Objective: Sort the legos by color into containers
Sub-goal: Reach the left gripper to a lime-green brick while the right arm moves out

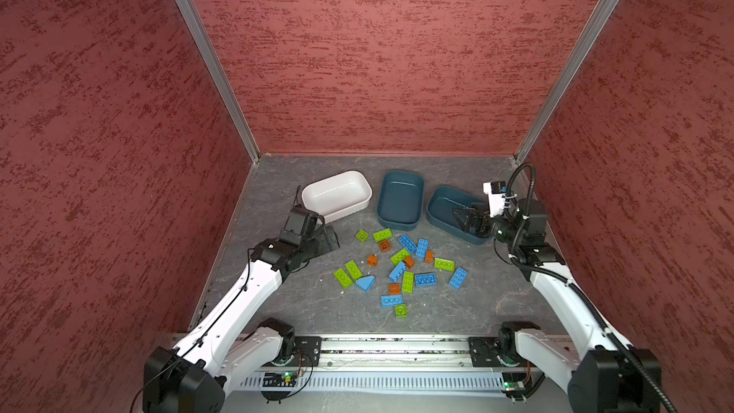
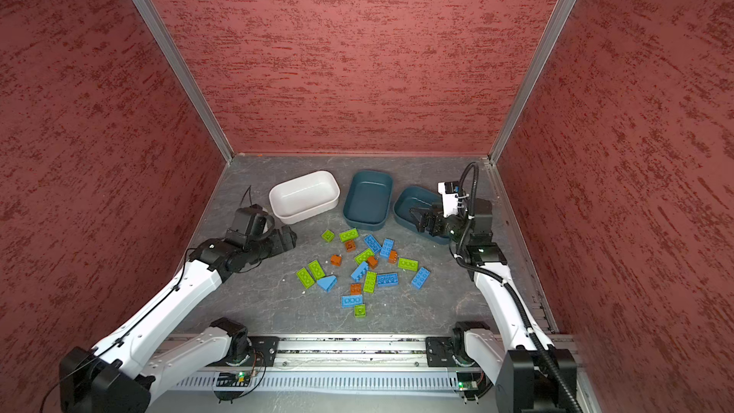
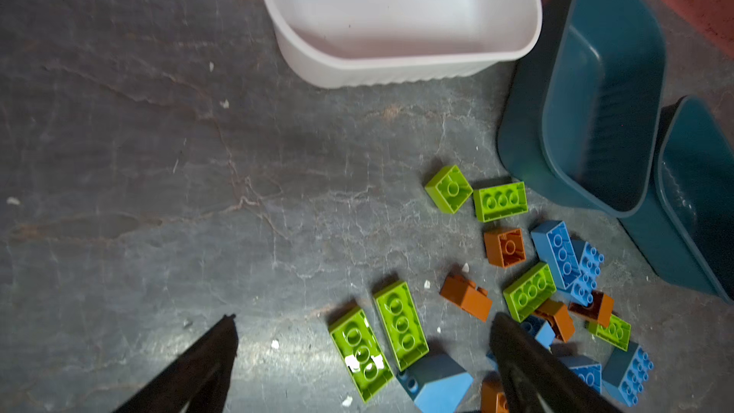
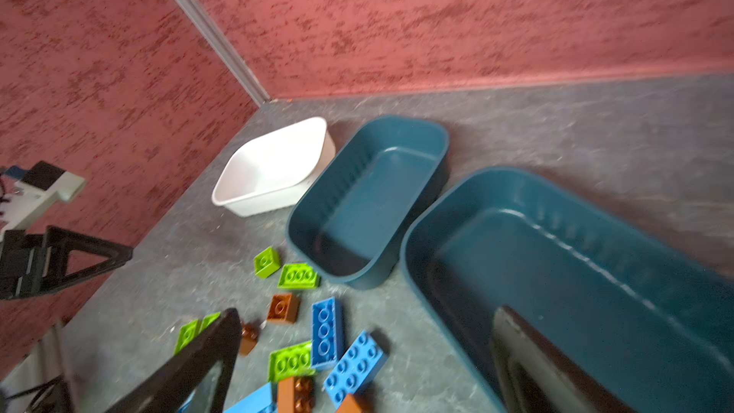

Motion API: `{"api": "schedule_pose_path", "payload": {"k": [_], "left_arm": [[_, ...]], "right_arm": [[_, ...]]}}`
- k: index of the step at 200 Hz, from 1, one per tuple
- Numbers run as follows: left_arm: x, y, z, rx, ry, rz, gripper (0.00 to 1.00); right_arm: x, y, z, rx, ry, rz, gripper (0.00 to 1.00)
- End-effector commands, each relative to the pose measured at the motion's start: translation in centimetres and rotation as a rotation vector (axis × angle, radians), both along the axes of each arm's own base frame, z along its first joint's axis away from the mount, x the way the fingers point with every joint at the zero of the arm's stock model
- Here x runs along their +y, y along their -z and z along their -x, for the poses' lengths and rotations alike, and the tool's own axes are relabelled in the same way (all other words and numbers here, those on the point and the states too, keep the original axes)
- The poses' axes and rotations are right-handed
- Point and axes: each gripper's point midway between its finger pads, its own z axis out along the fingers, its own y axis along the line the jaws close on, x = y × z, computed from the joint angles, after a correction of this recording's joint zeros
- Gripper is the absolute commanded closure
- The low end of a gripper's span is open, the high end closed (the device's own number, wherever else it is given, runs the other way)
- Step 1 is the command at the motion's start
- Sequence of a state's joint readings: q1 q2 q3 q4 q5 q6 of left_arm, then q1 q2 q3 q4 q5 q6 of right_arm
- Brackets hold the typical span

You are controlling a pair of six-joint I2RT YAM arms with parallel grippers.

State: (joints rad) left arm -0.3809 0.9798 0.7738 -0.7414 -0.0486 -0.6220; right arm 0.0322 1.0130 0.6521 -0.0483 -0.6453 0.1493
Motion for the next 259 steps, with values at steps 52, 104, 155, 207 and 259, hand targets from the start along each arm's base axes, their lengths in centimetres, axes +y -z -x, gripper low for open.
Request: {"api": "schedule_pose_path", "payload": {"k": [52,104,155,207,259], "left_arm": [[-1.4,4.8,3.7,0.198,-0.160,-0.037,0.15],[-3.4,7.6,4.2,0.267,-0.234,-0.054,0.27],[-4.2,9.6,4.1,0.302,-0.252,-0.120,0.36],[-4.7,10.6,3.9,0.311,-0.244,-0.132,0.40],[-4.9,11.5,3.8,0.328,-0.234,-0.149,0.42]], "right_arm": [[5.8,1.8,4.3,0.137,-0.217,-0.002,0.01],[7.3,3.3,5.1,0.179,-0.261,0.000,0.01],[7.6,4.4,5.6,0.208,-0.274,-0.009,0.01],[7.5,5.2,5.7,0.223,-0.277,-0.003,0.01],[7.5,5.7,5.8,0.232,-0.280,0.002,0.01]]}}
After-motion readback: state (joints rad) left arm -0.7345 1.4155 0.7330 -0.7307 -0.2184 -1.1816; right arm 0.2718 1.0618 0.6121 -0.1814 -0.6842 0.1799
